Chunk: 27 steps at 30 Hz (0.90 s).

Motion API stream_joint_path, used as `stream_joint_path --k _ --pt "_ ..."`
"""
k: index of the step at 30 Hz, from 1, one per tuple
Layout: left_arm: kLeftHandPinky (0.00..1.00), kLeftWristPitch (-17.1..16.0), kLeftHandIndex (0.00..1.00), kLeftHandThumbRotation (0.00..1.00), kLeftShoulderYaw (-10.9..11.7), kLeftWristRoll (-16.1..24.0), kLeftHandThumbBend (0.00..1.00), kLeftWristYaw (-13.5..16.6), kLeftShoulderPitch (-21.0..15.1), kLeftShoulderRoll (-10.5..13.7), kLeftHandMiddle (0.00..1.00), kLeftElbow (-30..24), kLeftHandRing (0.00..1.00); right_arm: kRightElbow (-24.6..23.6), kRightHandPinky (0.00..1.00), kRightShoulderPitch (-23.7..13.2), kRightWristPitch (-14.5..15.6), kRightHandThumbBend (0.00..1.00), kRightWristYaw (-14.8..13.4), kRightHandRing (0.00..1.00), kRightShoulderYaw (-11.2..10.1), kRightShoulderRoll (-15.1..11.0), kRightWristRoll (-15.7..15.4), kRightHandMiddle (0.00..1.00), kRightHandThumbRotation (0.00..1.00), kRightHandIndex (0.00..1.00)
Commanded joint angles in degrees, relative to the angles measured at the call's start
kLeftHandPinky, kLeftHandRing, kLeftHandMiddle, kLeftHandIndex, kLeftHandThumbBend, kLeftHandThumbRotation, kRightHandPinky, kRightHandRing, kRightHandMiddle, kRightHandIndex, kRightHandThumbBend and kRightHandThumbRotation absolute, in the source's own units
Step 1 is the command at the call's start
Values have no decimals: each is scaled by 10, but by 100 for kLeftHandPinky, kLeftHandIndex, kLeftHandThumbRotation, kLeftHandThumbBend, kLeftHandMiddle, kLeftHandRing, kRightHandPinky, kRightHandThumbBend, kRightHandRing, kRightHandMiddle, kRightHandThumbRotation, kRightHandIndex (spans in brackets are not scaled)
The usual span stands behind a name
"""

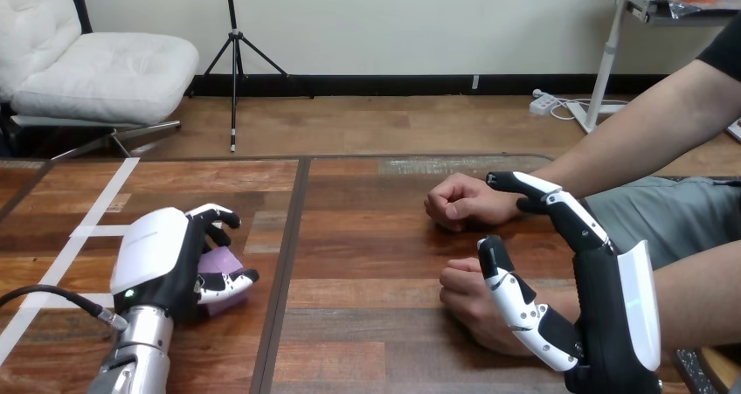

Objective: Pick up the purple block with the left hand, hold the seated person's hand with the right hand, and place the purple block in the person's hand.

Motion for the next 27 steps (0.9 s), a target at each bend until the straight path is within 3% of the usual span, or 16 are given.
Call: stream_joint_path --k 1,27 --pt "44 -5 62 0 5 -5 57 3 -31 1 52 1 47 -34 72 -19 0 39 0 78 -5 -6 -3 74 52 72" --pt "44 -6 61 0 2 -8 55 6 -27 4 53 -2 47 -38 73 -16 3 40 6 78 -4 -9 -1 75 52 73"
